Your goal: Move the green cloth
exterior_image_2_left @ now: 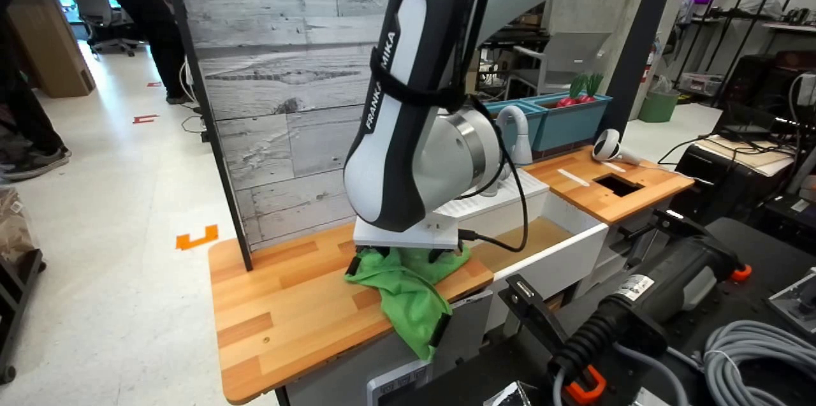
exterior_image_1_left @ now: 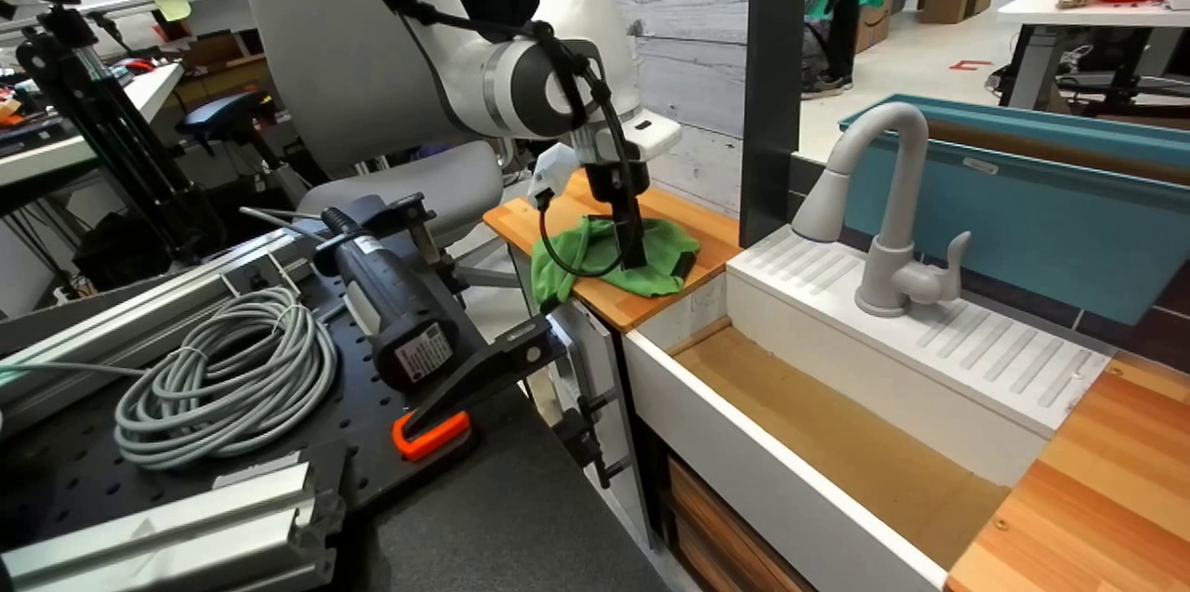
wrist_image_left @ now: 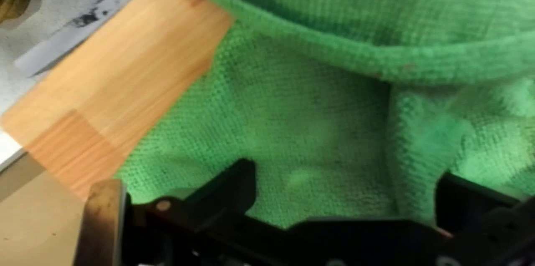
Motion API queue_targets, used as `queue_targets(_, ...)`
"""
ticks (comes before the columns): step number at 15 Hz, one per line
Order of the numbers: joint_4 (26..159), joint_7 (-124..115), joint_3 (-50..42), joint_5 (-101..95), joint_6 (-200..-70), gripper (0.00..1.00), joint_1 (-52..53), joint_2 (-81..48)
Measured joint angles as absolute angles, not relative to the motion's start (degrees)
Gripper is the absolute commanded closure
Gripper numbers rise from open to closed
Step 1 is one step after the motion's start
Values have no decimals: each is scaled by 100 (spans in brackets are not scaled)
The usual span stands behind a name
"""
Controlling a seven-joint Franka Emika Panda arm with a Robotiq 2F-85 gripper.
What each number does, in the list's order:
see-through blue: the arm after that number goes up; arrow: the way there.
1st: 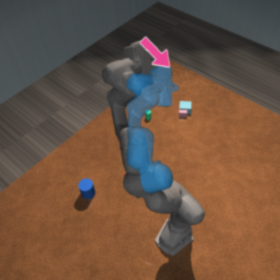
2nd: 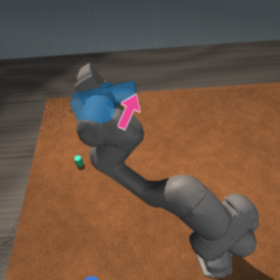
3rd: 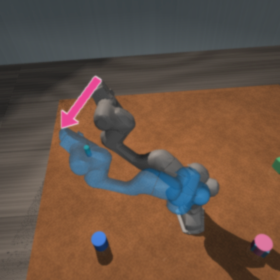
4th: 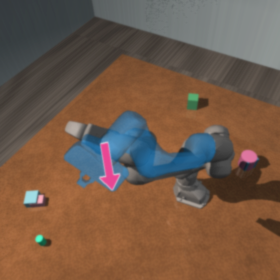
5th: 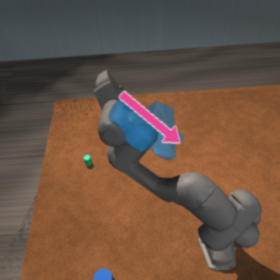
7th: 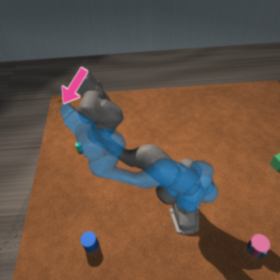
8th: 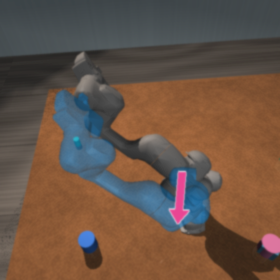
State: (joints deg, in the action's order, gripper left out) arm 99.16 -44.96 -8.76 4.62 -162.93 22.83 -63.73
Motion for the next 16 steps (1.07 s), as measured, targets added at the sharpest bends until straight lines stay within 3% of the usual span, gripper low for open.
queue_targets(11,10867,-4412,-823,699,-16325,0,1830,-5563)
queue_targets(16,11764,-4400,-630,702,-17080,0,2034,-4746)
